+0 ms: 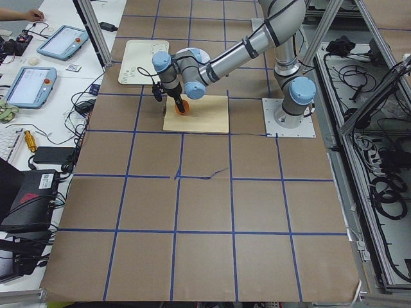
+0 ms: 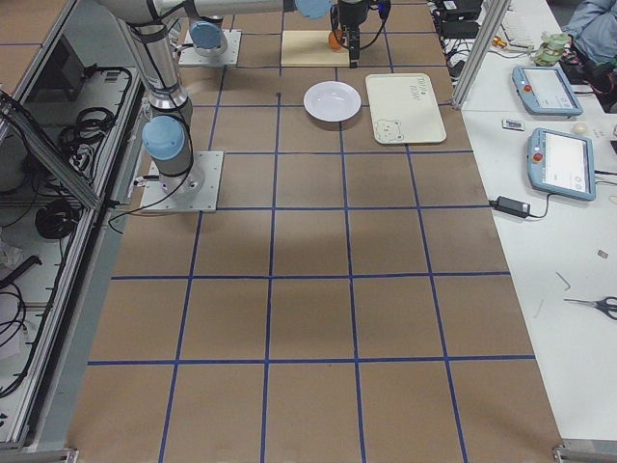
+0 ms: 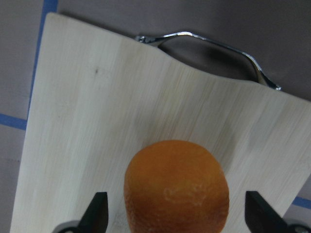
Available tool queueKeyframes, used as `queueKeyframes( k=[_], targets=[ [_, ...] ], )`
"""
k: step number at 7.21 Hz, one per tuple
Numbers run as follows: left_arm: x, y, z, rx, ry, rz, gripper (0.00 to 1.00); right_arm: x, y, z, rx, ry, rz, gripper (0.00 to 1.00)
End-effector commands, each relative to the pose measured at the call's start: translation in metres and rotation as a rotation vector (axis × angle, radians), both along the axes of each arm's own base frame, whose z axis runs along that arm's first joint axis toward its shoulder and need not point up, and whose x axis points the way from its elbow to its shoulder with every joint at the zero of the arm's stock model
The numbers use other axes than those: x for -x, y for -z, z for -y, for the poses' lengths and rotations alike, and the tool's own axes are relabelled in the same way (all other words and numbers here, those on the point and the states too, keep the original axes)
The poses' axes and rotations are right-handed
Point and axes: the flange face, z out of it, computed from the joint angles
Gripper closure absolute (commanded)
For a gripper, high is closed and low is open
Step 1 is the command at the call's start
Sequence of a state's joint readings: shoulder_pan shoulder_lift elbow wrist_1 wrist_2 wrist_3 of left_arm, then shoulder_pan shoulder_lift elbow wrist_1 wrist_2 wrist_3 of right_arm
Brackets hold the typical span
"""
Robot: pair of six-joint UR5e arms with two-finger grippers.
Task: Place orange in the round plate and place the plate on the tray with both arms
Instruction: 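Close the left gripper around the orange, then carry the orange with the left gripper onto the white plate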
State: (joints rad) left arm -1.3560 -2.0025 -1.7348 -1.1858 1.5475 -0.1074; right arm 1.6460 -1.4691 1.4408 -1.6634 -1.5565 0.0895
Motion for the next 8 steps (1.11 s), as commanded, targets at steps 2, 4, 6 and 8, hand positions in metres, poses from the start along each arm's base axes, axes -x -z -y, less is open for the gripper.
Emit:
queueKeyframes(
  k=[2,4,6,8],
  targets=[
    [-0.001,0.004,0.002,-0.005,0.002,-0.001,1.0,0.0,0.001,-0.001,-0.004,0.001,-0.001,0.0],
    [0.008,-0.038,0.014,0.061,0.021,0.022,1.0,0.0,0.008,-0.002,-0.013,-0.006,-0.004,0.0],
    [0.084,-0.062,0.028,0.088,-0.092,-0.002,1.0,0.001,0.008,-0.002,-0.015,-0.009,-0.004,0.0],
    [0.199,-0.061,0.011,0.09,-0.156,-0.016,1.0,0.001,0.009,-0.002,-0.016,-0.008,-0.004,0.0]
  ],
)
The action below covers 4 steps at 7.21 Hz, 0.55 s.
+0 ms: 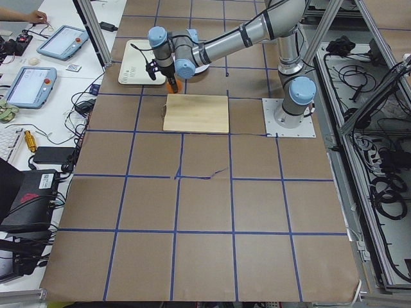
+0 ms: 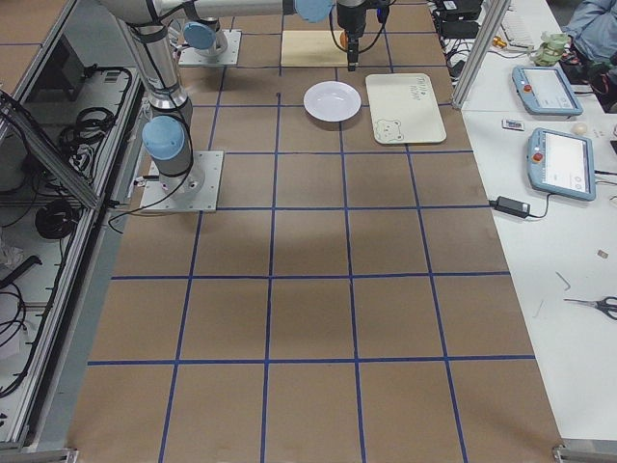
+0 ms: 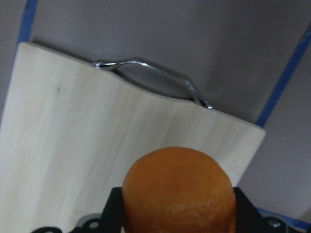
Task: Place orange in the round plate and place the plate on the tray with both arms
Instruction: 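Carry the orange with the left gripper onto the white plate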
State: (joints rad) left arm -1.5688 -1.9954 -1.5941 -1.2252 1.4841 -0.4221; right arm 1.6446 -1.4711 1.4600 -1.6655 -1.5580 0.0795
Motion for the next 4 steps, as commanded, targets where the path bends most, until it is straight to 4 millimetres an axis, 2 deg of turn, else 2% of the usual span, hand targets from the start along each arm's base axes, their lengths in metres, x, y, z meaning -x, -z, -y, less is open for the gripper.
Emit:
queueKeyframes(
  k=[1,2,3,4],
  targets=[
    [0.109,-0.002,-0.025,-0.013,-0.051,-0.106,1.0,0.0,0.001,0.0,-0.003,0.002,-0.001,0.0],
    [0.139,0.004,-0.04,-0.044,-0.069,-0.134,1.0,0.0,0.003,0.0,-0.006,0.002,-0.001,0.0],
    [0.159,0.008,-0.052,-0.057,-0.05,-0.133,0.99,0.0,0.004,-0.001,-0.008,0.002,0.001,0.0],
    [0.173,0.024,-0.064,-0.088,-0.027,-0.132,0.83,0.0,0.005,-0.001,-0.009,0.002,0.001,0.0]
  ],
)
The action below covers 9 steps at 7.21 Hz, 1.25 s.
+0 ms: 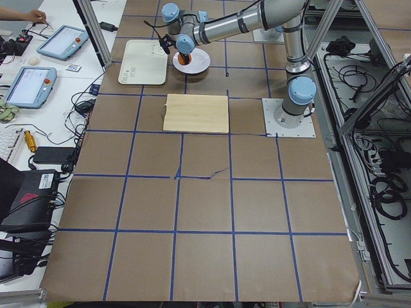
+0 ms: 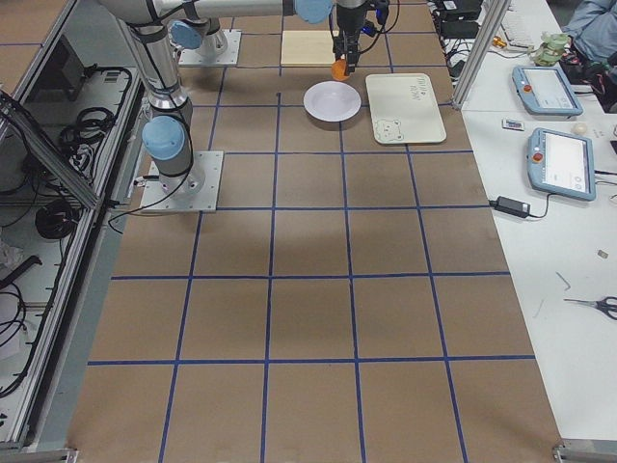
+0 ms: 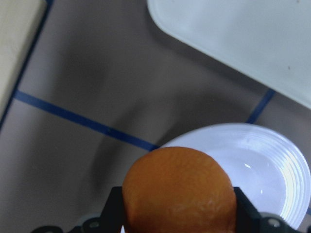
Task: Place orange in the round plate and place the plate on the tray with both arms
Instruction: 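Carry the orange with the left gripper onto the white plate, then open the left gripper and lift it away from the plate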
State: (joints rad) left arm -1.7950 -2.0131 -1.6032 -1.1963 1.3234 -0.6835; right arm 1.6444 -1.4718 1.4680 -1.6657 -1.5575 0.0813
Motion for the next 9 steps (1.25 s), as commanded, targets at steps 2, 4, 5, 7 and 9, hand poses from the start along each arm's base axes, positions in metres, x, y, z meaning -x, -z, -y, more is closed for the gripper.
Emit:
queueKeyframes(
  k=[2,4,5,7,9],
  targets=[
    [0.044,0.028,-0.028,-0.033,0.041,-0.024,0.42,0.0,0.001,0.0,-0.002,-0.002,0.0,0.0],
    [0.052,0.023,-0.028,0.003,0.047,-0.025,0.0,0.0,0.001,0.0,-0.002,-0.001,-0.001,0.0],
    [0.05,0.0,-0.029,0.04,0.049,-0.032,0.0,0.0,0.001,0.0,-0.002,-0.002,0.0,0.0],
    [0.022,-0.031,-0.011,0.166,0.135,0.161,0.0,0.0,0.001,0.0,-0.002,-0.002,0.0,0.0],
    [-0.038,-0.082,0.023,0.252,0.181,0.186,0.0,0.0,0.001,0.0,-0.002,0.001,0.002,0.0]
  ],
)
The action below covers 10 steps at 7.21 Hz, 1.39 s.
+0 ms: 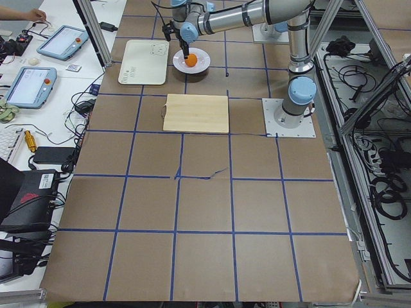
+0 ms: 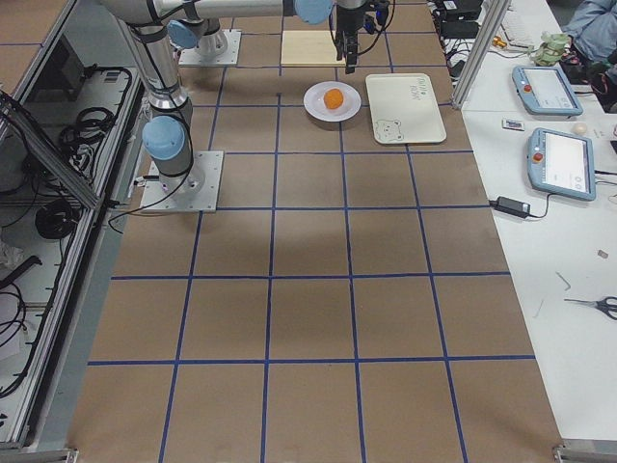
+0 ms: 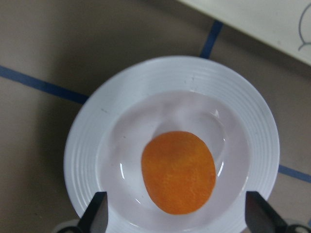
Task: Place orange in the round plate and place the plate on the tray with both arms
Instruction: 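Open the left gripper and lift it away from the plate, then lower the right gripper to the white plate rim while the left arm withdraws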
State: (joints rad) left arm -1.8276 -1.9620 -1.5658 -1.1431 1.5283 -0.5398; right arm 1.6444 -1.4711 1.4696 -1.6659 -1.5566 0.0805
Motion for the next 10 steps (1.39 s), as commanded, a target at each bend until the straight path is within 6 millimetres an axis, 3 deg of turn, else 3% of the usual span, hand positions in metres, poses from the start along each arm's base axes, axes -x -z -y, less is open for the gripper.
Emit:
queueKeyframes(
  k=[1,2,3,4,5,6,7,9,10],
  targets=[
    [-0.07,-0.061,0.033,0.101,-0.046,0.021,0.0,-0.001,0.002,0.001,-0.004,0.008,0.005,0.0],
    [-0.088,-0.094,0.037,0.162,-0.025,0.028,0.0,-0.005,0.01,0.006,-0.019,0.006,0.032,0.0],
    [-0.104,-0.108,0.035,0.184,0.011,0.039,0.0,-0.008,0.031,0.021,-0.041,0.008,0.048,0.0],
    [-0.127,-0.129,0.034,0.219,-0.012,0.045,0.0,-0.017,0.073,0.048,-0.062,0.005,0.112,0.0],
    [-0.163,-0.141,0.033,0.233,-0.059,0.051,0.0,-0.026,0.119,0.071,-0.099,0.001,0.181,0.0],
    [-0.188,-0.14,0.028,0.193,-0.072,0.058,0.0,-0.038,0.165,0.079,-0.165,-0.004,0.297,0.0],
    [-0.184,-0.13,0.007,0.133,0.052,0.067,0.0,-0.043,0.201,0.074,-0.158,-0.014,0.381,0.0],
    [-0.179,-0.132,-0.046,0.109,0.123,0.064,0.0,-0.033,0.279,0.033,-0.059,-0.045,0.392,0.0],
    [-0.18,-0.131,-0.062,0.099,0.164,0.071,0.0,-0.027,0.291,0.028,-0.047,-0.043,0.389,0.0]
  ],
)
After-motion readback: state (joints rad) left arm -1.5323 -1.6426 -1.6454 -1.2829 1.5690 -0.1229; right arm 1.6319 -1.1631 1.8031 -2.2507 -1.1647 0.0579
